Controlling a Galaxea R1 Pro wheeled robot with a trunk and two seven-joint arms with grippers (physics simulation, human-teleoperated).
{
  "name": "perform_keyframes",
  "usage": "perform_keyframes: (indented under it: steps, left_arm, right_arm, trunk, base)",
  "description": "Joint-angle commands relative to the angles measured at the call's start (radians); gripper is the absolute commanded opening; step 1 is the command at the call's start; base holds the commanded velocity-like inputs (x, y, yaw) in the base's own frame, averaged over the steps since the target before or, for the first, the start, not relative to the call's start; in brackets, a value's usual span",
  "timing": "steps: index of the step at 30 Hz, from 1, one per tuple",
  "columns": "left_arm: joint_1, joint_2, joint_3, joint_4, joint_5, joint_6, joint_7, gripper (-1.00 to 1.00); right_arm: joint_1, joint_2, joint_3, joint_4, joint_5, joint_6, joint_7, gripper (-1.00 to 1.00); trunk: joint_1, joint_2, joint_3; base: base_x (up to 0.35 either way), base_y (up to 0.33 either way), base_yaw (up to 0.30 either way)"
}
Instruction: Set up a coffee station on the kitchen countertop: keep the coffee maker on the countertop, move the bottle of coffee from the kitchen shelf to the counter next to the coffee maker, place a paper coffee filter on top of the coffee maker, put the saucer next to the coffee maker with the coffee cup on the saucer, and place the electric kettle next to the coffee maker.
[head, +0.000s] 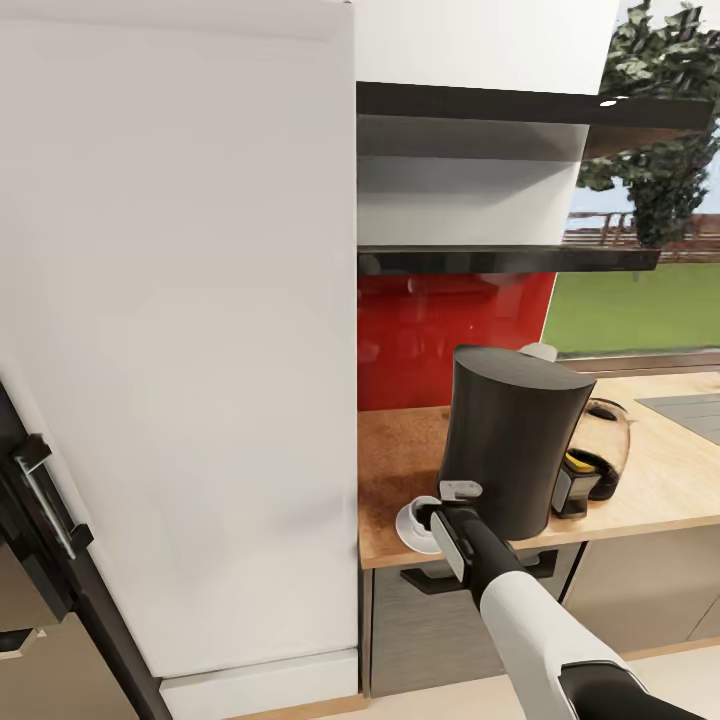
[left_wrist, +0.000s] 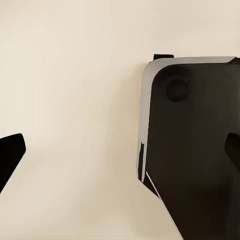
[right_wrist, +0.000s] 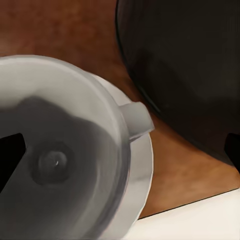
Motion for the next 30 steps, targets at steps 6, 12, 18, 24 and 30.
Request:
perform_keyframes:
  steps: [6, 12, 18, 24, 30]
  left_arm:
    - [-0.001, 0.0, 0.007, 0.0, -0.01, -0.007, 0.001, 1.0]
    - [-0.001, 0.0, 0.007, 0.0, -0.01, -0.006, 0.002, 1.0]
    - [-0.001, 0.0, 0.007, 0.0, -0.01, -0.006, 0.002, 1.0]
    - [-0.001, 0.002, 0.007, 0.001, -0.01, -0.006, 0.002, 1.0]
    - [-0.001, 0.001, 0.007, 0.001, -0.01, -0.006, 0.003, 1.0]
  right_arm:
    - [0.0, 0.001, 0.0, -0.051, -0.001, 0.005, -0.004, 1.0]
    - [0.0, 0.001, 0.0, -0.062, -0.001, 0.005, -0.004, 1.0]
    - [0.0, 0.001, 0.0, -0.111, -0.003, 0.009, -0.004, 1.0]
    - [0.0, 0.001, 0.0, -0.117, -0.004, 0.01, -0.004, 1.0]
    - [0.0, 0.001, 0.0, -0.116, -0.004, 0.01, -0.004, 1.0]
  trunk:
    - [0.0, -0.001, 0.0]
    - [0.0, -0.001, 0.0]
    - [0.0, -0.001, 0.0]
    - [0.0, -0.001, 0.0]
    - [0.0, -0.001, 0.004]
  base:
    - [0.0, 0.0, 0.0]
    - [0.0, 0.0, 0.0]
    - [0.0, 0.0, 0.0]
    - [0.0, 0.0, 0.0]
    - [-0.01, 0.005, 0.0]
